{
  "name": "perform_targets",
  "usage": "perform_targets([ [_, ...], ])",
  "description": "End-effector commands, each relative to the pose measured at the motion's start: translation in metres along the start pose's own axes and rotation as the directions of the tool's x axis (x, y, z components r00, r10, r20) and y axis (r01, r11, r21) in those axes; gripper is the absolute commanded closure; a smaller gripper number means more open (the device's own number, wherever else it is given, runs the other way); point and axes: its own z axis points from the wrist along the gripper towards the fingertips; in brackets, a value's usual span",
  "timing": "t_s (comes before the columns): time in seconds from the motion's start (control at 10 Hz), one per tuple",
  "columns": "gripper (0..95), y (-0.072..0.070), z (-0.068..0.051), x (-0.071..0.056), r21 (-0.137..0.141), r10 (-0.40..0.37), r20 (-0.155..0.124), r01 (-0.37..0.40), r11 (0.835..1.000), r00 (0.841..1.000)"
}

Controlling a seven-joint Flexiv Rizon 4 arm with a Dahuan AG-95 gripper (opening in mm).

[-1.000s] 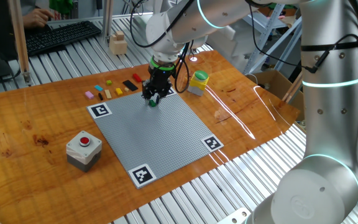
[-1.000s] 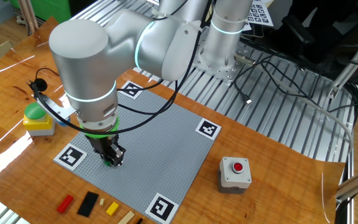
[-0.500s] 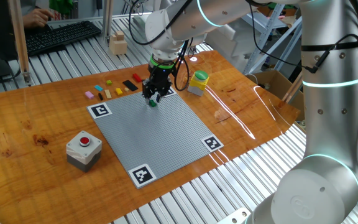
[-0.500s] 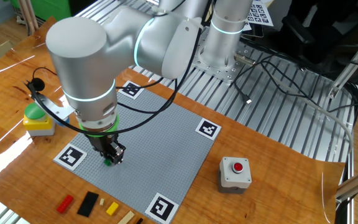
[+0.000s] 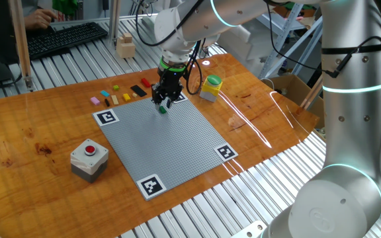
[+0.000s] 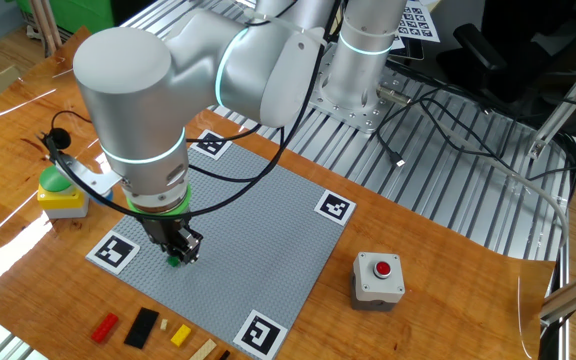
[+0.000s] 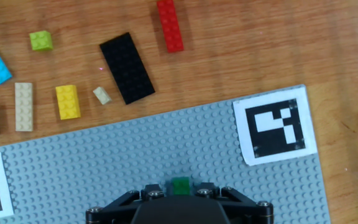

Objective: Build with small Lego blocks

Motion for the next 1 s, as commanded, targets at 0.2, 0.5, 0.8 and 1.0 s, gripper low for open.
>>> perform_targets([
  [0.2,76.0,0.0000,0.0020,0.0001,-0.001,-0.011,-0.002,0.011,1.000,1.000],
  [0.5,76.0,0.0000,0.0033,0.0003,0.000,-0.010,0.000,0.010,1.000,1.000],
  [0.8,76.0,0.0000,0.0065,0.0007,-0.003,-0.001,0.005,0.001,1.000,1.000],
  [1.0,76.0,0.0000,0.0080,0.0008,-0.003,-0.006,0.009,0.006,1.000,1.000],
])
